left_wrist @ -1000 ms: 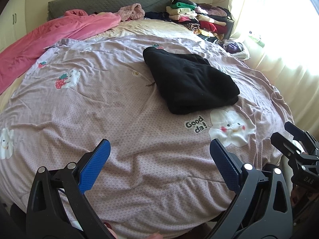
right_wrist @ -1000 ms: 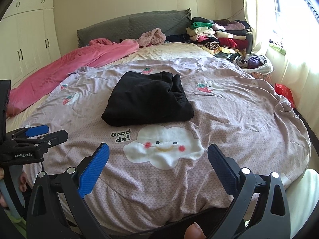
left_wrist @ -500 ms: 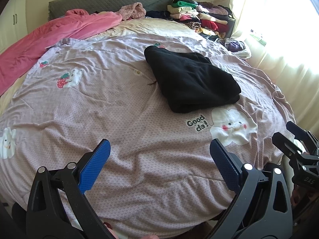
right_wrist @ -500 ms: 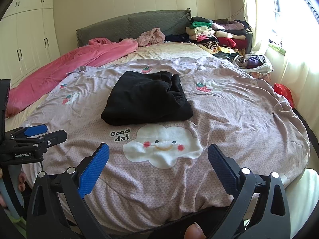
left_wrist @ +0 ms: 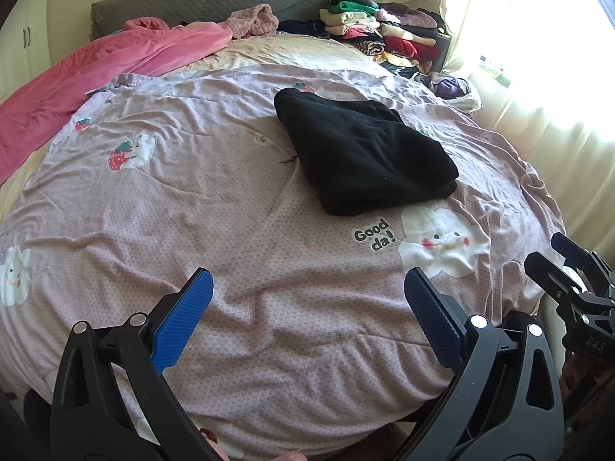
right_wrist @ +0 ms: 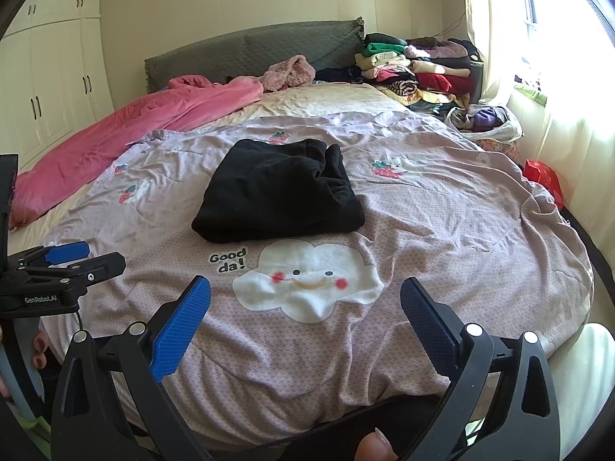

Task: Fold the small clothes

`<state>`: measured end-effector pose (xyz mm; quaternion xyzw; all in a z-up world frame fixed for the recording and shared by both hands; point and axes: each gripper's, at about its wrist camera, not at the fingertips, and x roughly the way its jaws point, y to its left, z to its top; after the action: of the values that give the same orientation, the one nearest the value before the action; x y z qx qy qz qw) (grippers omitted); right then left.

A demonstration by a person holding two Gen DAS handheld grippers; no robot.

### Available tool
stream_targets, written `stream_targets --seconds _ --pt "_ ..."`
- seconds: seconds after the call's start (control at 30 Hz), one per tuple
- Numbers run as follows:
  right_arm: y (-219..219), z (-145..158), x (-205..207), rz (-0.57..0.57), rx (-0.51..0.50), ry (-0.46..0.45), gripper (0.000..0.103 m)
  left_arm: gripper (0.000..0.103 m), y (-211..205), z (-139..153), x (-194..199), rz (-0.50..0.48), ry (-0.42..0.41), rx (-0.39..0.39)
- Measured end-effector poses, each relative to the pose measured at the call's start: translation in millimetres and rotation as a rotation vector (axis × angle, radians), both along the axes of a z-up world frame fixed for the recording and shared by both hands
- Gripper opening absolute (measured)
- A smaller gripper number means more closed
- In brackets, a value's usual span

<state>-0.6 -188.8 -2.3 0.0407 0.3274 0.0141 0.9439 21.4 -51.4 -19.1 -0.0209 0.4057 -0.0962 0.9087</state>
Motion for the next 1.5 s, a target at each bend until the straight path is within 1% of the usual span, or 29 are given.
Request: stream_targets --seconds 0.67,0.8,1.03,1.13,1.27,1.37,1.5 --pt "-0.4 3.8 -1.6 -0.008 -0.002 -0.002 0.098 0.093 0.8 4.8 -2.8 0.005 -0.002 0.008" --pt "-2.3 5.7 -3.4 -0.011 -0.003 -0.003 0.098 0.093 1.2 5.8 -3.8 0.011 0.002 0.019" --pt "-5.0 8.4 -4.6 -0.020 -0.005 -0.004 0.098 0.093 3.7 3.8 -4.2 0.010 0.005 0.017" --pt "-6.0 9.8 -5.0 -0.025 -0.007 -0.005 0.098 0.093 2.4 1.6 -2.8 0.010 0.013 0.029" --pt "-8.7 11.8 -5.5 -0.046 -0.005 -0.013 0.098 0.093 1.5 -2.2 -0.7 0.017 0.029 0.053" --pt "-13.9 10.5 -5.9 -0.074 0.001 -0.011 0.098 0.093 2.4 -4.3 2.5 0.050 0.033 0.086" --pt "-32.1 9.7 -11.1 -0.142 0.011 -0.012 0.098 0.093 16.6 -5.6 5.7 0.077 0.036 0.064"
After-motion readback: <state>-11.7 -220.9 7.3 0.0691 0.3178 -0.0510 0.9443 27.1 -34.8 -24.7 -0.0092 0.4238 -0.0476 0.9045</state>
